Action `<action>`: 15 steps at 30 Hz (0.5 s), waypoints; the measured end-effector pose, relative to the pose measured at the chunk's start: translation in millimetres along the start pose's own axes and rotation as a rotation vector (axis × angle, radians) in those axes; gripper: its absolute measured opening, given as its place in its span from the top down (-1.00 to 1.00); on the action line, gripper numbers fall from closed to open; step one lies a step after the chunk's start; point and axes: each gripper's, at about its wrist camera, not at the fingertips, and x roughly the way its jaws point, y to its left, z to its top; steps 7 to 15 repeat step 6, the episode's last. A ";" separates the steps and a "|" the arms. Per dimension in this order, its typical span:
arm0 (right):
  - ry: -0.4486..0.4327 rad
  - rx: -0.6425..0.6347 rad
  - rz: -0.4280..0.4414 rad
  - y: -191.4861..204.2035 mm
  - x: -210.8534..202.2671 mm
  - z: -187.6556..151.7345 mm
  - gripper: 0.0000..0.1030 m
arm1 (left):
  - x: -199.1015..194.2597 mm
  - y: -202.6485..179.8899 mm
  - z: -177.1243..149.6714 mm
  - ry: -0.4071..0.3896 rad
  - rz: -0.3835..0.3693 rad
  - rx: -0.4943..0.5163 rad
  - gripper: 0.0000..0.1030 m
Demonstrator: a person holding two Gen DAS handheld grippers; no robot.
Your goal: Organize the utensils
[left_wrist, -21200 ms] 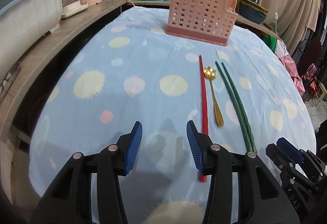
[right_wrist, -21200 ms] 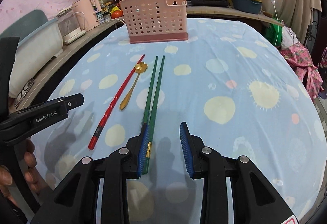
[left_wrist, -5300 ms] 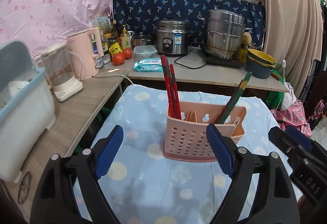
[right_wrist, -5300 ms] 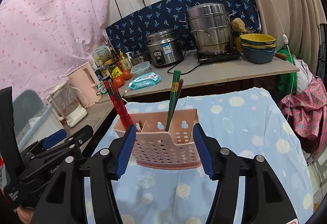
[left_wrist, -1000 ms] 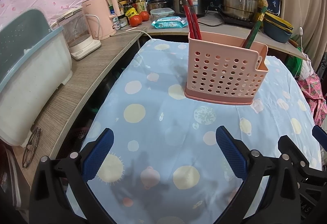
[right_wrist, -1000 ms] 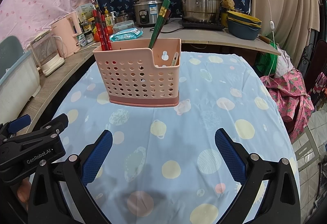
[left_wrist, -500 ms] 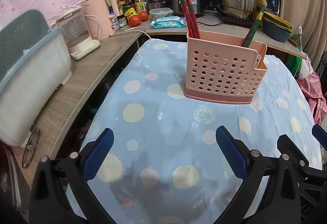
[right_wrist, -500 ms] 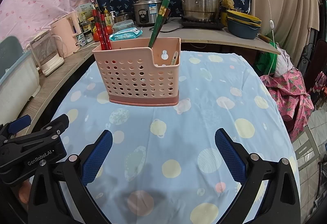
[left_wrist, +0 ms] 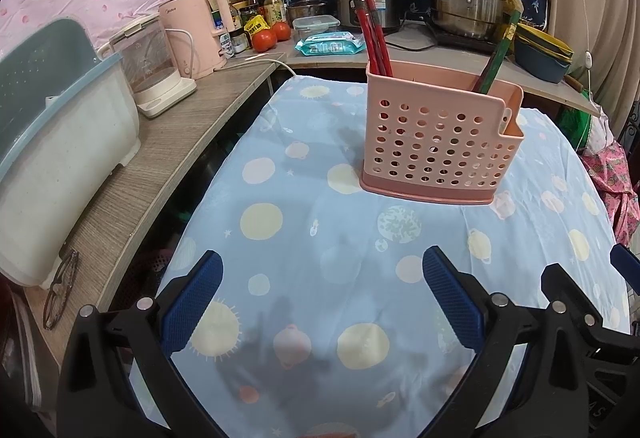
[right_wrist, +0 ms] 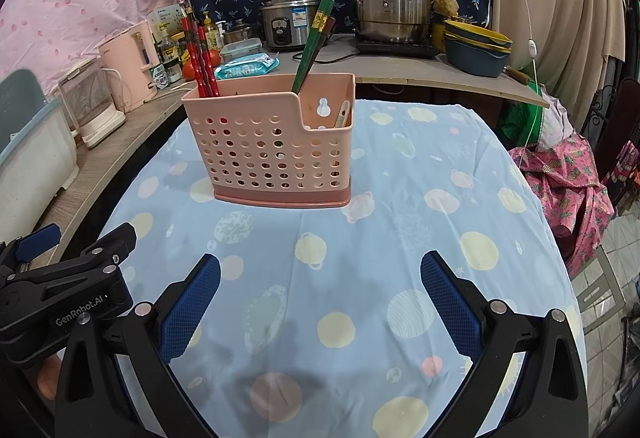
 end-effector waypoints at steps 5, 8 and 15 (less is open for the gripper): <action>0.001 0.004 0.001 -0.6 0.5 0.6 -0.87 | 1.2 1.4 0.6 0.003 -0.002 0.000 -0.86; 0.000 0.004 -0.002 -0.6 0.3 0.6 -0.87 | 1.1 1.2 0.8 0.002 -0.003 0.000 -0.86; 0.000 0.004 -0.002 -0.6 0.3 0.6 -0.87 | 1.1 1.2 0.8 0.002 -0.003 0.000 -0.86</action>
